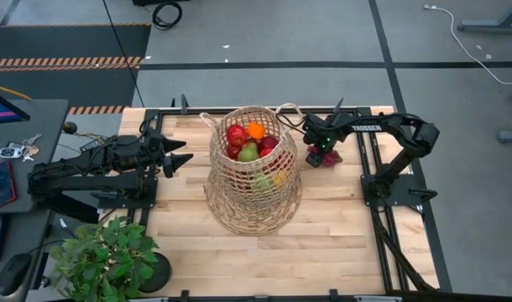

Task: Build produce basket
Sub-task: Put the grapes into the brown basket

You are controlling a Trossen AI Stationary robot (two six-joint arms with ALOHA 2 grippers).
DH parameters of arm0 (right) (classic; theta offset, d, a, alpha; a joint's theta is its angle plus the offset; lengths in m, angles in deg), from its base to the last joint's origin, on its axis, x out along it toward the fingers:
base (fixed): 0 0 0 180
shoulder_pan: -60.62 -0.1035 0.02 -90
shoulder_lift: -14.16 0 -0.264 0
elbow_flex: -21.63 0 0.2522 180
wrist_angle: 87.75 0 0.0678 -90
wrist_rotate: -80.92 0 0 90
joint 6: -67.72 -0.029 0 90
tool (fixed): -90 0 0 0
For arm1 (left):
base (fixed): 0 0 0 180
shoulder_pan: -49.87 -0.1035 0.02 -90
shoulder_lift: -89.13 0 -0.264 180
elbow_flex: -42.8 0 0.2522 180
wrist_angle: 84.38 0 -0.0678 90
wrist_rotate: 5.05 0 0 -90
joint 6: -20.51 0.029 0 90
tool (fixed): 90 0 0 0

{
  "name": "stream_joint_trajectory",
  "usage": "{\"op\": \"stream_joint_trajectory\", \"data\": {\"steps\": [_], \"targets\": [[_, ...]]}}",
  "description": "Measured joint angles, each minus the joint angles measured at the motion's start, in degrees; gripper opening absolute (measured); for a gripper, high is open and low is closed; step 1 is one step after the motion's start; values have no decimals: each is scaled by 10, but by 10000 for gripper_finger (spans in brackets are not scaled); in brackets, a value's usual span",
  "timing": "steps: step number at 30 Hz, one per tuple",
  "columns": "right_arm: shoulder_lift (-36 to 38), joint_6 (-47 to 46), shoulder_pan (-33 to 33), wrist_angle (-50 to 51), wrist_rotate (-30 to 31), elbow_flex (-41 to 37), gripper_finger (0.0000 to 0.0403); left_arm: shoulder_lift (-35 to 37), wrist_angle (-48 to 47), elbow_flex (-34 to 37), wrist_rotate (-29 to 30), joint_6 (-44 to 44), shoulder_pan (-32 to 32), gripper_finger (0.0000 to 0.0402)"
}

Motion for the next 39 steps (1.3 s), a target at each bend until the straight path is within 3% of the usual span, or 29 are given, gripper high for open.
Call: {"op": "stream_joint_trajectory", "data": {"steps": [7, 12, 25, 29, 34, 39], "targets": [[9, -31, 0, 35, -29, 4, 194, 0, 0, 0, 0, 0, 0, 357], [42, -50, -1, 114, -71, 38, 161, 0, 0, 0, 0, 0, 0, 357], [186, -146, 0, 207, -190, 157, 157, 0, 0, 0, 0, 0, 0, 357], [219, -170, 0, 199, -264, 202, 158, 0, 0, 0, 0, 0, 0, 357], [254, -246, 0, 61, -396, 245, 158, 0, 0, 0, 0, 0, 0, 357], [288, -373, -1, -209, -430, 257, 158, 0, 0, 0, 0, 0, 0, 357]]}}
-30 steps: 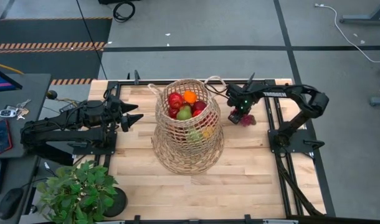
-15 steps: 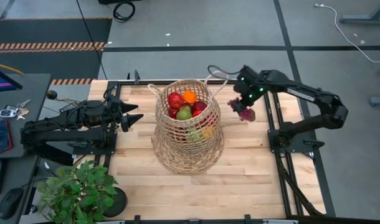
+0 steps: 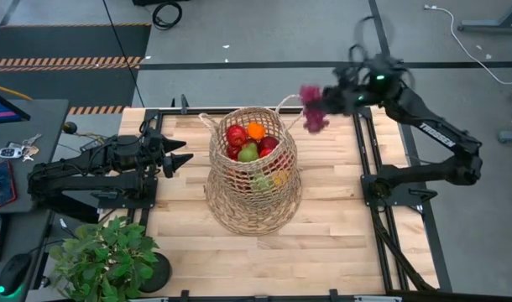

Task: Build produce basket
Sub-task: Put the grapes into the brown basket

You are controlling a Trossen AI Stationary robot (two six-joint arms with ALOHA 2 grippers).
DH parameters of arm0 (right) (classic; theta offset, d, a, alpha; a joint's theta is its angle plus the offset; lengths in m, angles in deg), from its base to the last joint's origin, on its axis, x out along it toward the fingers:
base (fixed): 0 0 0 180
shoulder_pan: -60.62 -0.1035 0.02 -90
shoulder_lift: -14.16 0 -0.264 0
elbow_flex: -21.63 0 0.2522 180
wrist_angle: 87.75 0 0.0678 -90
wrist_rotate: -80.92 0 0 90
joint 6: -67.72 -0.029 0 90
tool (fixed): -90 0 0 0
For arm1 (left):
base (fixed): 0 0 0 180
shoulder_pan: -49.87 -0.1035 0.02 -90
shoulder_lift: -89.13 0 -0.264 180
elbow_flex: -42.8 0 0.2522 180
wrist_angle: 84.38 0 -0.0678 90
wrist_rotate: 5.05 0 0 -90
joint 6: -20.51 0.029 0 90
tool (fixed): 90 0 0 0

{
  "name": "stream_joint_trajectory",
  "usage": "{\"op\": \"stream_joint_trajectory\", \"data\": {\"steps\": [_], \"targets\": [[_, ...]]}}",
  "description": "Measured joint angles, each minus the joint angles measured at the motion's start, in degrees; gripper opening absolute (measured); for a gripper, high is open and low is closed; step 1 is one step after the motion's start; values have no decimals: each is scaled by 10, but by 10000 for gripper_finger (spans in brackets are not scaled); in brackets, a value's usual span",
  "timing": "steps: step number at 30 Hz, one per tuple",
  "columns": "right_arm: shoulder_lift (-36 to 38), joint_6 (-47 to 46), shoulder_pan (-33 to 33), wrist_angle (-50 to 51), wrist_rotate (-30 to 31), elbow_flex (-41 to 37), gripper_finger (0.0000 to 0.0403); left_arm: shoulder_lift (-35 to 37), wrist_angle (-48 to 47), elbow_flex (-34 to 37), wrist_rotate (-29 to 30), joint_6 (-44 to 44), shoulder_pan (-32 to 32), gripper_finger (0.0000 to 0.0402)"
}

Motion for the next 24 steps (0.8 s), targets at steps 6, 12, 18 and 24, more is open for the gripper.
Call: {"op": "stream_joint_trajectory", "data": {"steps": [6, 12, 18, 24], "targets": [[12, -99, 0, -288, -3, 0, 158, 0, 0, 0, 0, 0, 0, 357], [10, -136, 0, -348, -27, 1, 158, 0, 0, 0, 0, 0, 0, 357], [-1, -155, -7, -359, 11, 1, 158, 0, 0, 0, 0, 0, 0, 357], [-53, -22, -73, -344, 89, 77, 158, 0, 0, 0, 0, 0, 0, 357]]}}
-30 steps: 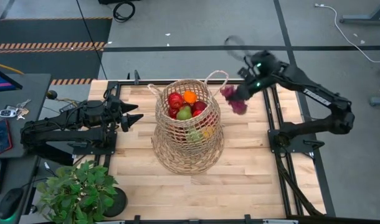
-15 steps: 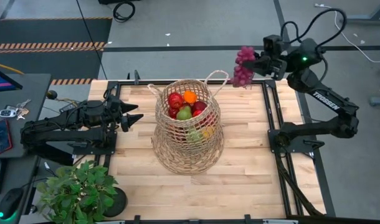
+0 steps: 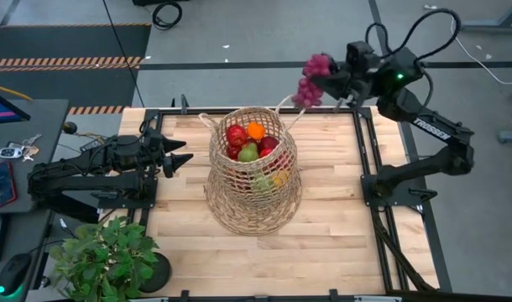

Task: Build produce basket
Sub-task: Put the grapes into the brown basket

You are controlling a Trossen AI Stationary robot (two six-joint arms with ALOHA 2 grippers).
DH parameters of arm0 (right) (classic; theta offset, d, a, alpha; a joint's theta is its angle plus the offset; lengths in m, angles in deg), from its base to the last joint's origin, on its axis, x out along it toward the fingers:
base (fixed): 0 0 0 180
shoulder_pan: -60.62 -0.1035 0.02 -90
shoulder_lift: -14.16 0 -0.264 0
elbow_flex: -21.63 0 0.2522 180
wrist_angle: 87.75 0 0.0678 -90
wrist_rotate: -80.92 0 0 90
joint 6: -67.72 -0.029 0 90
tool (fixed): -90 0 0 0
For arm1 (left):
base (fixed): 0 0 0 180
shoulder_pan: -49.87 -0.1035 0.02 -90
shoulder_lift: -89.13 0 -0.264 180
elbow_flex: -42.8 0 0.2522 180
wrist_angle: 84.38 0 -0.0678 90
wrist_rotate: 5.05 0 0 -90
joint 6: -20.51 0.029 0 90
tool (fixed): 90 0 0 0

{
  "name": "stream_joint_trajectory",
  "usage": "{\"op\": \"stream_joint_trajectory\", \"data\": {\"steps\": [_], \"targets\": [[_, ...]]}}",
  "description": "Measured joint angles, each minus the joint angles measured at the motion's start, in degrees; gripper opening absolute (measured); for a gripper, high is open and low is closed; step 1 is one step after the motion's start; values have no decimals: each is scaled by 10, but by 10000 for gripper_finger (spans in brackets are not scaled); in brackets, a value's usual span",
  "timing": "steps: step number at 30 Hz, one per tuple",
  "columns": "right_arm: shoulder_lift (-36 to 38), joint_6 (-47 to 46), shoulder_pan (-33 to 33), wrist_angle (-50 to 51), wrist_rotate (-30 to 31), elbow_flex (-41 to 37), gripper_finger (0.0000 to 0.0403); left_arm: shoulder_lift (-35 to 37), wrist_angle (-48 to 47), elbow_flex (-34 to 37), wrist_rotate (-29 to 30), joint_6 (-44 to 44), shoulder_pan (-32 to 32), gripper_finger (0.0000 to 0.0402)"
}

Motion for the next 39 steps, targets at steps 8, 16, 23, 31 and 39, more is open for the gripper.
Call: {"op": "stream_joint_trajectory", "data": {"steps": [8, 16, 23, 31, 39], "targets": [[-94, 445, -85, 92, 86, 130, 158, 0, 0, 0, 0, 0, 0, 357], [-158, 813, -132, 72, 119, 155, 158, 0, 0, 0, 0, 0, 0, 357], [-200, 847, -139, 63, 183, 155, 159, 0, 0, 0, 0, 0, 0, 357], [-298, 924, -137, 161, 532, 154, 159, 0, 0, 0, 0, 0, 0, 357], [-376, 929, -163, 305, 459, 154, 159, 0, 0, 0, 0, 0, 0, 357]]}}
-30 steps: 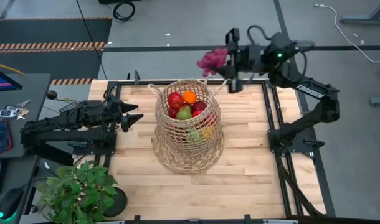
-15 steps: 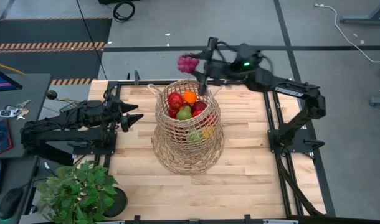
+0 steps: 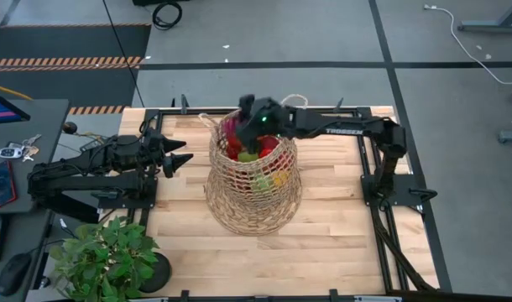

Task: Build produce basket
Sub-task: Put the grapes into the brown basket, then return to Home Position

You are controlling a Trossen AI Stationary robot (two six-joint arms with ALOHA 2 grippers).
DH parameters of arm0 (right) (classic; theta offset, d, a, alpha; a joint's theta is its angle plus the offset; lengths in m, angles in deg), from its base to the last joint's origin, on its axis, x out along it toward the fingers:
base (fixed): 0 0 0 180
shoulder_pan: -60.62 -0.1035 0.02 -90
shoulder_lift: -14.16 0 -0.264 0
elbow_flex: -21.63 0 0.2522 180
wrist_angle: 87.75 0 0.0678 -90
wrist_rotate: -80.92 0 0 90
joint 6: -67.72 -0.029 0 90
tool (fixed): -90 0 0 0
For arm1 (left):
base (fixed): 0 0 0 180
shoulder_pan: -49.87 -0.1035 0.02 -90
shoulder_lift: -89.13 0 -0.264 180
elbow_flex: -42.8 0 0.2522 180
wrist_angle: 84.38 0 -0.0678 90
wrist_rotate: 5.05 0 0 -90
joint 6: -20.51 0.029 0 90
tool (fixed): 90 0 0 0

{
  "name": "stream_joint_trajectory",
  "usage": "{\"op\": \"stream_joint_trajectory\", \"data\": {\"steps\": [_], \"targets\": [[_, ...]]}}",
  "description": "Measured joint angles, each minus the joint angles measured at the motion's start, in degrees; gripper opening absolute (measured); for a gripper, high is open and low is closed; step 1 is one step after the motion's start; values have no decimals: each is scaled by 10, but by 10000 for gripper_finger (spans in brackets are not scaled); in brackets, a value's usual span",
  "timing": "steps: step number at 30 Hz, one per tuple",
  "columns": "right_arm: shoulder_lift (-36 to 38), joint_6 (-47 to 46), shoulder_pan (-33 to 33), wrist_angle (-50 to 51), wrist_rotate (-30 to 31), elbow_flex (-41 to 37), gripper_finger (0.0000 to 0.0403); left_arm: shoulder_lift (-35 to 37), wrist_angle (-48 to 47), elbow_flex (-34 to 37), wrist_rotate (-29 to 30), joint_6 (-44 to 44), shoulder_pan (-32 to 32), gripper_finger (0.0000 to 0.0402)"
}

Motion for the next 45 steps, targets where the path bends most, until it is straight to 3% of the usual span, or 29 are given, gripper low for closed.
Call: {"op": "stream_joint_trajectory", "data": {"steps": [3, 9, 22, 28, 38, 45], "targets": [[-20, -6, -5, 42, -5, 0, 159, 0, 0, 0, 0, 0, 0, 357], [-58, -117, 8, 85, -16, 0, 178, 0, 0, 0, 0, 0, 0, 357], [-3, -258, 30, 97, -61, 0, 345, 0, 0, 0, 0, 0, 0, 357], [61, -349, 48, 92, -103, 0, 394, 0, 0, 0, 0, 0, 0, 357], [214, -463, 69, 117, -178, -3, 383, 0, 0, 0, 0, 0, 0, 357], [354, -520, 76, 111, -178, -113, 361, 0, 0, 0, 0, 0, 0, 357]]}}
